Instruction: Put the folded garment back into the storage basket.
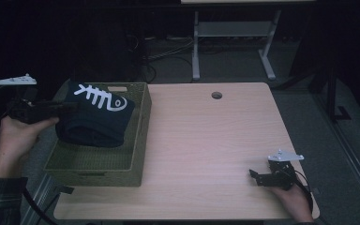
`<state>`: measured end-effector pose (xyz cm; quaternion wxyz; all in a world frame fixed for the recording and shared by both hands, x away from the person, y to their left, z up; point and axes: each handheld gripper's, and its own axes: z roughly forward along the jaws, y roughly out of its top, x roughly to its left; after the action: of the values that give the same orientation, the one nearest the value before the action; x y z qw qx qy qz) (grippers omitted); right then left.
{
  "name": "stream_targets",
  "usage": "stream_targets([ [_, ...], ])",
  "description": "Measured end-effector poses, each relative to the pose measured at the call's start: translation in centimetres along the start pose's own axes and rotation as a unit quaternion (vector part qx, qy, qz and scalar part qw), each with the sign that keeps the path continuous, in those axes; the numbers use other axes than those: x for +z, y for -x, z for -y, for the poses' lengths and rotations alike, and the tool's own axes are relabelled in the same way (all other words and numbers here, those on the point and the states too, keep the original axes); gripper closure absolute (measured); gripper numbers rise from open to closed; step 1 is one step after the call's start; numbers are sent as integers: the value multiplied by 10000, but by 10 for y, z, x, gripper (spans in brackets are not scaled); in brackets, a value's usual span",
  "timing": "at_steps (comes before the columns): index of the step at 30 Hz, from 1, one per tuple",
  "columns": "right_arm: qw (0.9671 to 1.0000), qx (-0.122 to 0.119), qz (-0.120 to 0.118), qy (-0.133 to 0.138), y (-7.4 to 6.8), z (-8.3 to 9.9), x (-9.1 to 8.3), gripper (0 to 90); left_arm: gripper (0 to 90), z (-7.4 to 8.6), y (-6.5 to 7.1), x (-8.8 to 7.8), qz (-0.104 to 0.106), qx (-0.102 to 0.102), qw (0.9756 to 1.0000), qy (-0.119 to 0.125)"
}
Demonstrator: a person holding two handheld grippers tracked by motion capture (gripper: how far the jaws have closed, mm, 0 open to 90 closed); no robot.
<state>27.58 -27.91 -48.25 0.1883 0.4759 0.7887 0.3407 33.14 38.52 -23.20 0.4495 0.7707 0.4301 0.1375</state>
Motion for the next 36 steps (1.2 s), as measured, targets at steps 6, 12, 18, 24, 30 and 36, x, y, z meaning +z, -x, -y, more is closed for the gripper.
stream_targets([
  [6,10000,1,-8,3,0,0,0,96,740,13,-5,10,5,-138,9998,-144],
  [12,10000,-12,-9,6,0,0,0,96,740,28,-5,28,122,-325,9990,-272],
  [18,10000,-4,-13,-3,0,0,0,96,740,44,-10,38,242,-549,9979,-244],
  [24,10000,-5,-3,-5,0,0,0,96,740,59,-15,49,361,-728,9962,-303],
  [30,10000,-8,-3,-4,0,0,0,95,739,72,-22,58,336,-873,9949,-386],
  [36,10000,-7,-3,-4,0,0,0,96,731,80,-36,68,241,-929,9931,-672],
])
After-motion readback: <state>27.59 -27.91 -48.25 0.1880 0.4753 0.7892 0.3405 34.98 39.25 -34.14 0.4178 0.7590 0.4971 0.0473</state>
